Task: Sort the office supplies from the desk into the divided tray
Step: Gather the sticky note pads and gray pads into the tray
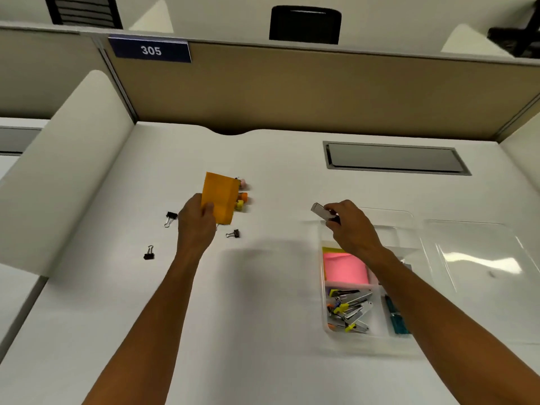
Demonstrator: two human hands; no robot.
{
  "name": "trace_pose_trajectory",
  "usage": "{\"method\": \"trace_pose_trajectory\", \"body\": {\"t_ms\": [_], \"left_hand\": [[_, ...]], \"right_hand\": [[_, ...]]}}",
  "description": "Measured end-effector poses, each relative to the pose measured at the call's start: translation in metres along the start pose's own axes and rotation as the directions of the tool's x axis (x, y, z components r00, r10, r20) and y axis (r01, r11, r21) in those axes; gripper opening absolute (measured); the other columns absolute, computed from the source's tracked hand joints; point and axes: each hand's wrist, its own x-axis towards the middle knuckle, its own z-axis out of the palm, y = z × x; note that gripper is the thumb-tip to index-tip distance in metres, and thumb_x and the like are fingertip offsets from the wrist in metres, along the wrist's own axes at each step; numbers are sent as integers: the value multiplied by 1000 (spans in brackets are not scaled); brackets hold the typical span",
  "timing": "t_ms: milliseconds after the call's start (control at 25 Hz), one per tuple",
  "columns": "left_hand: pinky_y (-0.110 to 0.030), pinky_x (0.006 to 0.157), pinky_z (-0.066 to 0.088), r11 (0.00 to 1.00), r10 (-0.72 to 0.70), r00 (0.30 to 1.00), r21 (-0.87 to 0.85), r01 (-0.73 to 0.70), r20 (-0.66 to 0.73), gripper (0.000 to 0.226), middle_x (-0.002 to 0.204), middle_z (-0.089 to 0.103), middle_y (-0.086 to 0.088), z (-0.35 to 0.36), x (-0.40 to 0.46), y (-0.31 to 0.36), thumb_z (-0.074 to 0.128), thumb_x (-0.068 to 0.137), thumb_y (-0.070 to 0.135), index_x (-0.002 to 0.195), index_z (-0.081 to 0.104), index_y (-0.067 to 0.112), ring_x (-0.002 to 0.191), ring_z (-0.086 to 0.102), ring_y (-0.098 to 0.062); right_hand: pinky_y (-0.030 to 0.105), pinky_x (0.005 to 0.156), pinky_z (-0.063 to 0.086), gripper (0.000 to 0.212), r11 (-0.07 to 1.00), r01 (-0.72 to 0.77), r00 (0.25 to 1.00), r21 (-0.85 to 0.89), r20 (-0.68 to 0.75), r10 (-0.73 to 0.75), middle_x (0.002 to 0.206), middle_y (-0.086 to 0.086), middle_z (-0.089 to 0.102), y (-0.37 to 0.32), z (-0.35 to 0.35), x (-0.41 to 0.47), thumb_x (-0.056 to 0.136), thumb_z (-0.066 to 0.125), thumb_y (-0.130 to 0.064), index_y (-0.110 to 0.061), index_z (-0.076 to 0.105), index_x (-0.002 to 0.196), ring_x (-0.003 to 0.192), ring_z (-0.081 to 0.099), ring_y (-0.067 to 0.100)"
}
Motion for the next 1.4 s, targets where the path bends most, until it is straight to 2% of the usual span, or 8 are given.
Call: {"method": "trace_pose_trajectory", "body": {"t_ms": [120, 240, 400, 760, 880, 1040, 1240, 1400], "left_hand": [[-28, 60, 49, 997, 83, 986, 1, -83, 142, 12, 81, 59, -6, 33, -33, 25, 51, 97, 16, 96, 59, 7, 72, 58, -25], [-29, 74, 42, 991, 115, 959, 36, -128, 261, 17, 95, 62, 0, 65, -62, 44, 57, 95, 21, 107, 62, 11, 88, 58, -19], [-25, 73, 40, 976, 182, 900, 39, -215, 397, 19, 103, 68, -5, 108, -89, 64, 52, 96, 13, 110, 65, 13, 90, 60, -19], [-29, 87, 46, 908, 118, 839, 285, -308, 531, 30, 117, 65, -6, 169, -110, 91, 49, 96, 12, 121, 64, 18, 104, 59, -23], [-33, 91, 49, 845, 88, 803, 382, -374, 590, 33, 120, 65, -6, 180, -113, 91, 49, 96, 12, 124, 63, 21, 106, 59, -24], [-34, 99, 43, 710, 83, 776, 509, -486, 626, 43, 129, 58, -9, 189, -116, 90, 54, 95, 12, 136, 53, 26, 116, 52, -27], [-35, 98, 41, 655, 145, 757, 511, -556, 637, 42, 129, 60, -6, 198, -114, 87, 54, 95, 13, 136, 52, 23, 114, 53, -25], [-35, 98, 42, 703, 191, 771, 464, -539, 607, 43, 134, 58, -5, 200, -113, 85, 57, 93, 8, 134, 54, 22, 119, 51, -24]], "right_hand": [[43, 86, 50, 31, 999, -26, 999, -30, 32, 27, 112, 5, 63, 23, -11, -8, 90, 64, -17, -18, 64, 121, 100, 61, 26], [44, 84, 52, 29, 985, -11, 998, -170, 59, 22, 107, 4, 69, 43, -15, -10, 89, 64, -20, -22, 68, 118, 97, 62, 27], [40, 89, 43, 31, 951, 33, 992, -306, 127, 7, 115, 1, 68, 63, -15, -10, 93, 59, -23, -25, 64, 124, 103, 61, 26], [40, 94, 32, 32, 923, 174, 973, -342, 204, -107, 118, -5, 68, 75, -25, 7, 92, 59, -23, -28, 63, 123, 110, 61, 20], [39, 96, 31, 29, 908, 223, 960, -355, 241, -142, 113, -4, 71, 80, -27, 15, 93, 62, -30, -28, 65, 121, 102, 62, 19], [40, 102, 28, 32, 869, 306, 931, -390, 315, -187, 117, -4, 69, 79, -27, 23, 93, 64, -33, -25, 64, 124, 107, 62, 20], [41, 103, 26, 38, 851, 357, 899, -385, 388, -201, 122, -5, 68, 78, -19, 27, 92, 65, -32, -24, 60, 128, 113, 60, 19], [42, 104, 27, 32, 833, 374, 892, -407, 403, -204, 122, -4, 68, 81, -10, 27, 95, 62, -25, -24, 62, 126, 113, 61, 20]]}}
